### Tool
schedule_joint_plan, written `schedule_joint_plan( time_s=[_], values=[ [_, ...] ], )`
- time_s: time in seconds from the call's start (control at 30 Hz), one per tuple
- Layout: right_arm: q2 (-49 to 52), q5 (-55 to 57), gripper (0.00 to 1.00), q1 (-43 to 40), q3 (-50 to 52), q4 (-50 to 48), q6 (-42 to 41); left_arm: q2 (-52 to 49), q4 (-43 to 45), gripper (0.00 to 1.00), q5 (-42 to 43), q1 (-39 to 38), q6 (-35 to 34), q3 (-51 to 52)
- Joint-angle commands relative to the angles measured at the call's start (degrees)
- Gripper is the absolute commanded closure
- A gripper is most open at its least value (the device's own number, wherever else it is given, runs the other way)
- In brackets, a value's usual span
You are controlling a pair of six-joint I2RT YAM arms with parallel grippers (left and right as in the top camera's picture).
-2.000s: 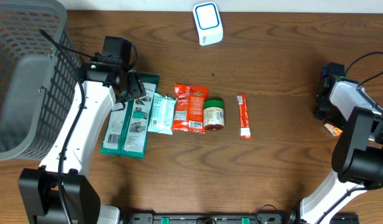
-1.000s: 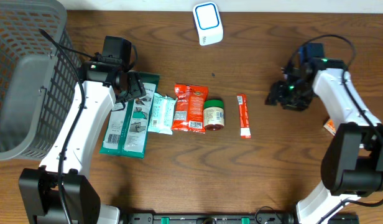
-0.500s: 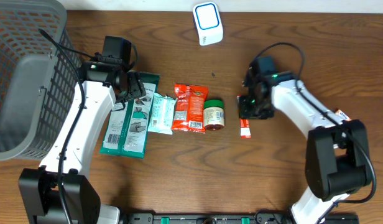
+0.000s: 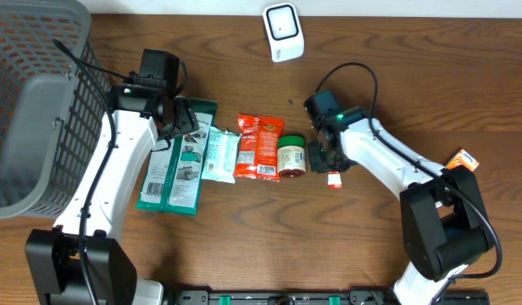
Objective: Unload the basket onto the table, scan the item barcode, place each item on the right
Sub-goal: 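Release the pack and move the right gripper left to the red stick, then lower the right gripper and grasp the red Nescafe stick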
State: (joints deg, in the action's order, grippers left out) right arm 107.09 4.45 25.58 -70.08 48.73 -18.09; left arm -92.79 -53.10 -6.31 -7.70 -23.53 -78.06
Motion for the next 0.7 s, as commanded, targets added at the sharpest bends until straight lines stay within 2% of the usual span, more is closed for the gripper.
schedule_joint_plan(
  time_s=[0.0, 0.4, 0.67],
  values=[
    [-0.9, 4.2, 0.71, 1.8, 1.0, 0.1, -2.0, -0.1, -0.2, 0.16, -0.3, 0.0, 0.4, 0.2],
    [-0.9, 4.3, 0.77, 1.8, 4.8, -2.1, -4.8, -0.1, -0.2, 0.16, -0.3, 0.0, 0.4, 0.2],
    [-0.9, 4.3, 0.76, 1.8, 8.0, -5.5, -4.8, -0.1, -0.2, 0.16, -0.3, 0.0, 0.4, 0.2]
  ],
)
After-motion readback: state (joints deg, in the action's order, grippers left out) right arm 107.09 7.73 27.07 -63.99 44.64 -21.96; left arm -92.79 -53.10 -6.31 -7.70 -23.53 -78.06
